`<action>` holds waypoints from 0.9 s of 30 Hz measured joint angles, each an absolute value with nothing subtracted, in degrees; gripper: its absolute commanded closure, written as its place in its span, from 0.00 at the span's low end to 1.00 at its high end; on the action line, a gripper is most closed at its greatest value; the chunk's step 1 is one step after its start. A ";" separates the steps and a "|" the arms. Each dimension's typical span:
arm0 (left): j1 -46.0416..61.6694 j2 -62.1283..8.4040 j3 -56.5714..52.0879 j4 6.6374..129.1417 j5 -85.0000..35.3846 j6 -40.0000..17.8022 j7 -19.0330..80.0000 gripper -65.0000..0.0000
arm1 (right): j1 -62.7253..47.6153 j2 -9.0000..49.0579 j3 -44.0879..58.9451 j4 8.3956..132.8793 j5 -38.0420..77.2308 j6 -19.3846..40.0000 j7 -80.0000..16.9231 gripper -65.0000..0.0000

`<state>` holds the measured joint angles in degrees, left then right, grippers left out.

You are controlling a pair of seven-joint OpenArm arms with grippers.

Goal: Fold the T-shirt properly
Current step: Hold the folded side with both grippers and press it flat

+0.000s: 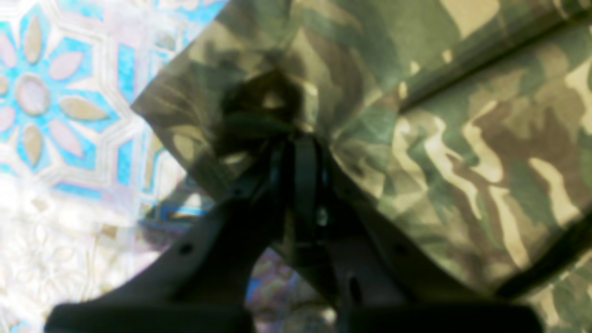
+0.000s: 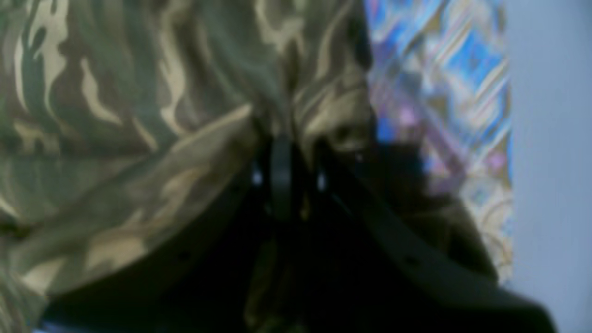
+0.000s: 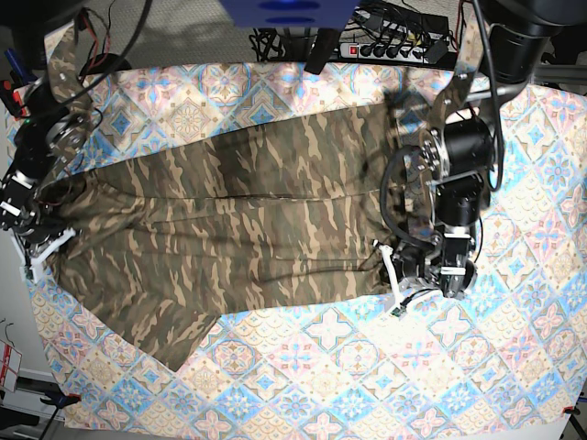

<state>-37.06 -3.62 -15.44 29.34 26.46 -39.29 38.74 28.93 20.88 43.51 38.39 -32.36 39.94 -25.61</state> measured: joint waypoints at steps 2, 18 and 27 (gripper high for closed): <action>-34.96 -3.31 -15.35 34.52 26.83 -39.51 41.43 0.98 | 25.87 18.74 43.38 44.95 -31.31 40.25 -27.14 0.99; -30.76 -1.93 -10.66 41.65 27.00 -39.48 44.97 0.98 | 0.75 8.60 41.80 73.69 -31.11 40.45 -27.22 0.98; -30.74 -1.74 -10.57 41.65 27.22 -39.42 44.86 0.97 | 2.96 8.56 39.35 74.00 -31.75 40.34 -32.60 0.70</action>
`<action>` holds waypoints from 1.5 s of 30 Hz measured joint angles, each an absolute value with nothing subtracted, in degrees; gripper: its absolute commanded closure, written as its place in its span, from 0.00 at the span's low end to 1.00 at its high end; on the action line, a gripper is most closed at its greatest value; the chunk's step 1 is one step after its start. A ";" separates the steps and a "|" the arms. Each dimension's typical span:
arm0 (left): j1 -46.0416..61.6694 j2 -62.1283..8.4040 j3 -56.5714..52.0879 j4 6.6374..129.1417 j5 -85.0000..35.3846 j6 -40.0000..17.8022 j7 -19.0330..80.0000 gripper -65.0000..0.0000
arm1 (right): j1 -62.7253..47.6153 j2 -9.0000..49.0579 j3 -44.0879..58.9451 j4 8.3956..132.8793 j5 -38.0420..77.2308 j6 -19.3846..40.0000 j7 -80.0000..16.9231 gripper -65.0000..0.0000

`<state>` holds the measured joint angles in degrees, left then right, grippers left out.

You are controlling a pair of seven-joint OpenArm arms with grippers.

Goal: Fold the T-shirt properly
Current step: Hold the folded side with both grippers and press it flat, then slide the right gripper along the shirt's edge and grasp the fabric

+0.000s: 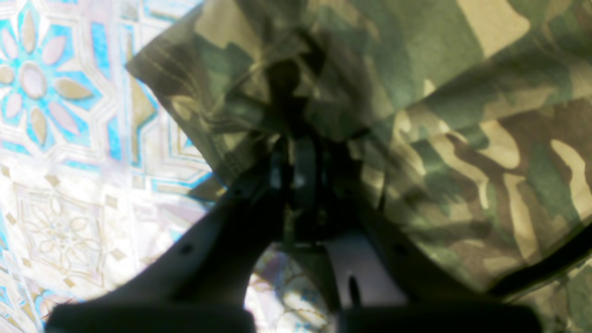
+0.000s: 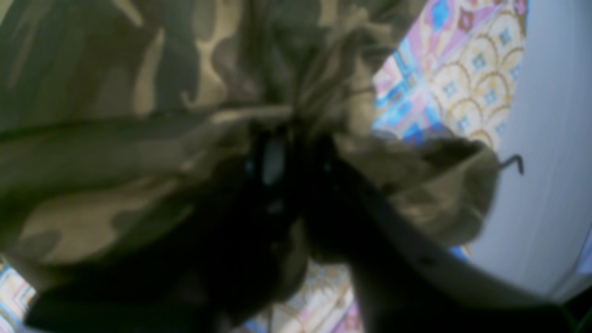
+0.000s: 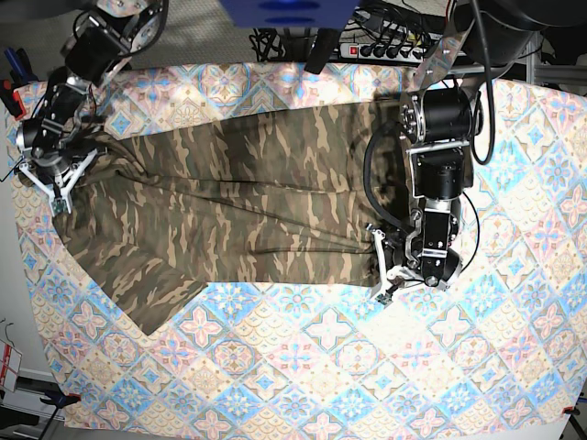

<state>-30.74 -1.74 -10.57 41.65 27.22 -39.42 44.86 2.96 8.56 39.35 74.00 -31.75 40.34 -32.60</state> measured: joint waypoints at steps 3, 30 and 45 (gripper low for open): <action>-30.76 -1.76 -10.57 41.65 27.22 -39.46 45.01 0.97 | 4.73 9.43 36.69 74.06 -31.62 40.27 -34.22 0.57; -30.74 -1.91 -10.37 41.65 27.07 -39.62 44.99 0.97 | 34.09 19.86 36.53 32.21 -31.68 40.12 -15.75 0.50; -29.98 -2.24 -10.63 41.98 26.74 -39.46 44.16 0.97 | 35.31 31.07 32.03 4.01 -31.59 29.36 5.41 0.21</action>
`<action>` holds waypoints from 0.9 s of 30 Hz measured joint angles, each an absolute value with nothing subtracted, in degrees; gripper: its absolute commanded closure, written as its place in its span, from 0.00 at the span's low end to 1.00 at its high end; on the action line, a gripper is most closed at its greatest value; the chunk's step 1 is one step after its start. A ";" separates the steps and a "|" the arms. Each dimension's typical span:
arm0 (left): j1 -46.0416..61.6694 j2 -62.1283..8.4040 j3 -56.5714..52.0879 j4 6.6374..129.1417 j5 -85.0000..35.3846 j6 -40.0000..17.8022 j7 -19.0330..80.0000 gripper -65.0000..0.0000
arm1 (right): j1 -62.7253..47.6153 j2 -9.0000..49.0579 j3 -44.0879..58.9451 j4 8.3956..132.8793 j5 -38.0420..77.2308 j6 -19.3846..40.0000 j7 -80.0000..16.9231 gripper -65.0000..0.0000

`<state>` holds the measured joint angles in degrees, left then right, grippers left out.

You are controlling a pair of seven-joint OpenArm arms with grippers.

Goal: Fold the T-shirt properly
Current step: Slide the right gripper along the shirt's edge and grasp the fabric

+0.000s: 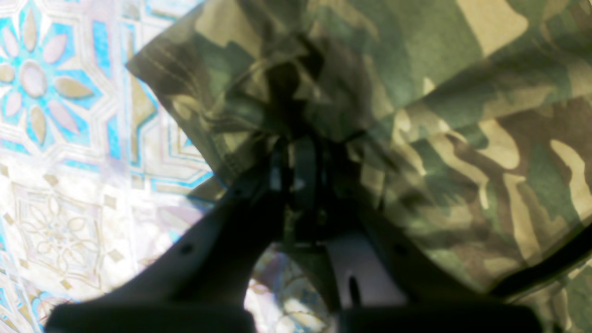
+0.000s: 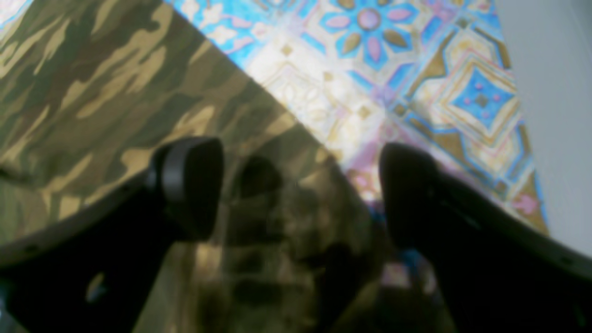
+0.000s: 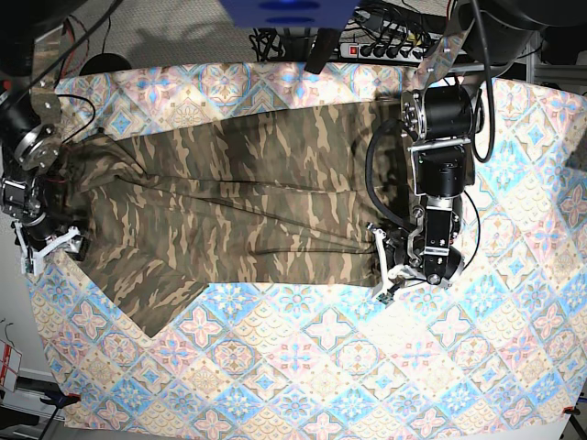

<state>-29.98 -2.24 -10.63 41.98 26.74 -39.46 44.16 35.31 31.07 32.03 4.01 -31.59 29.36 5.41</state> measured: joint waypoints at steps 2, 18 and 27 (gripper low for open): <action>-29.93 -2.24 -10.63 41.98 26.76 -39.46 44.16 0.97 | 34.61 30.61 29.65 3.70 -31.70 29.45 4.86 0.21; -29.65 -3.31 -10.63 42.02 25.96 -39.64 43.70 0.97 | 35.55 22.33 19.03 4.08 -29.98 28.16 7.90 0.21; -29.67 -3.36 -10.63 42.02 25.93 -39.68 43.68 0.97 | 34.92 22.02 19.79 8.34 -30.46 26.92 5.52 0.21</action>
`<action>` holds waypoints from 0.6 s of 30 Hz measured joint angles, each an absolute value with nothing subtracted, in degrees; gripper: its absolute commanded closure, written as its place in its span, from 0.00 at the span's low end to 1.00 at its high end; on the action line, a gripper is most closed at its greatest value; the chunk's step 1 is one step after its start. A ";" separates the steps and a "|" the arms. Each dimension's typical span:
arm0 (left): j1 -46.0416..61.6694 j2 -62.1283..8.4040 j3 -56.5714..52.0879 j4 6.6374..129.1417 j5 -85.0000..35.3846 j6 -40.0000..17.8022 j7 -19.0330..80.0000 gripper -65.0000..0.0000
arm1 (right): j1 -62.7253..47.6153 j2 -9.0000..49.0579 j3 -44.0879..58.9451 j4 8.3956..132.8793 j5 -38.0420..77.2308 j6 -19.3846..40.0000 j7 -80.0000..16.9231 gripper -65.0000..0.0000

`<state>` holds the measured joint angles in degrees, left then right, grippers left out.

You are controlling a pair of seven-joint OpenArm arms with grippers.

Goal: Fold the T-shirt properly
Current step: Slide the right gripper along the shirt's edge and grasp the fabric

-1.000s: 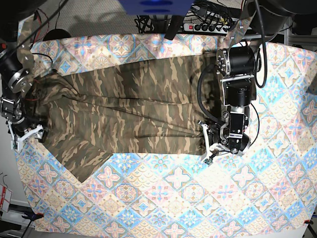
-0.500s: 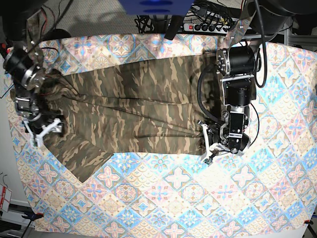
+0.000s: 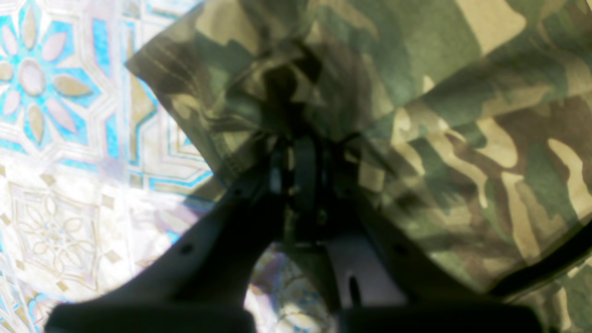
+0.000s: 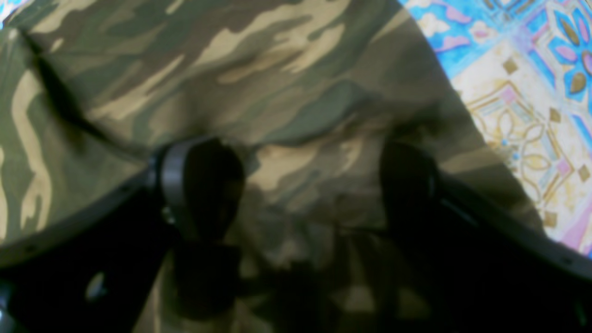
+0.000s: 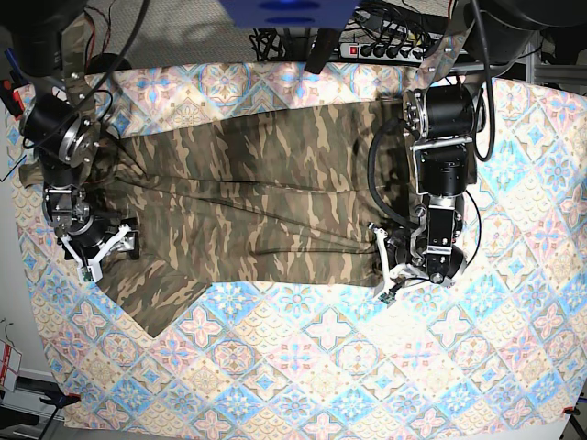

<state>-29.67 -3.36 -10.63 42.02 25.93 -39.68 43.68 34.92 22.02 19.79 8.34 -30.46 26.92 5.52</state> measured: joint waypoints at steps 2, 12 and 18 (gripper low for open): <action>-29.67 -3.33 -10.61 42.02 25.93 -39.68 43.64 0.97 | 34.89 22.61 22.04 9.47 -31.53 24.95 4.60 0.21; -29.65 -3.36 -10.59 42.02 26.11 -39.68 43.64 0.97 | 34.37 31.48 32.73 4.16 -31.46 22.81 4.45 0.21; -29.65 -3.36 -10.57 42.02 26.11 -39.66 43.64 0.97 | 34.48 31.27 28.47 1.10 -31.09 23.27 5.13 0.21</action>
<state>-29.65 -3.36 -10.57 42.02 26.11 -39.66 43.64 34.48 31.27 28.47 1.10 -31.09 23.27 5.13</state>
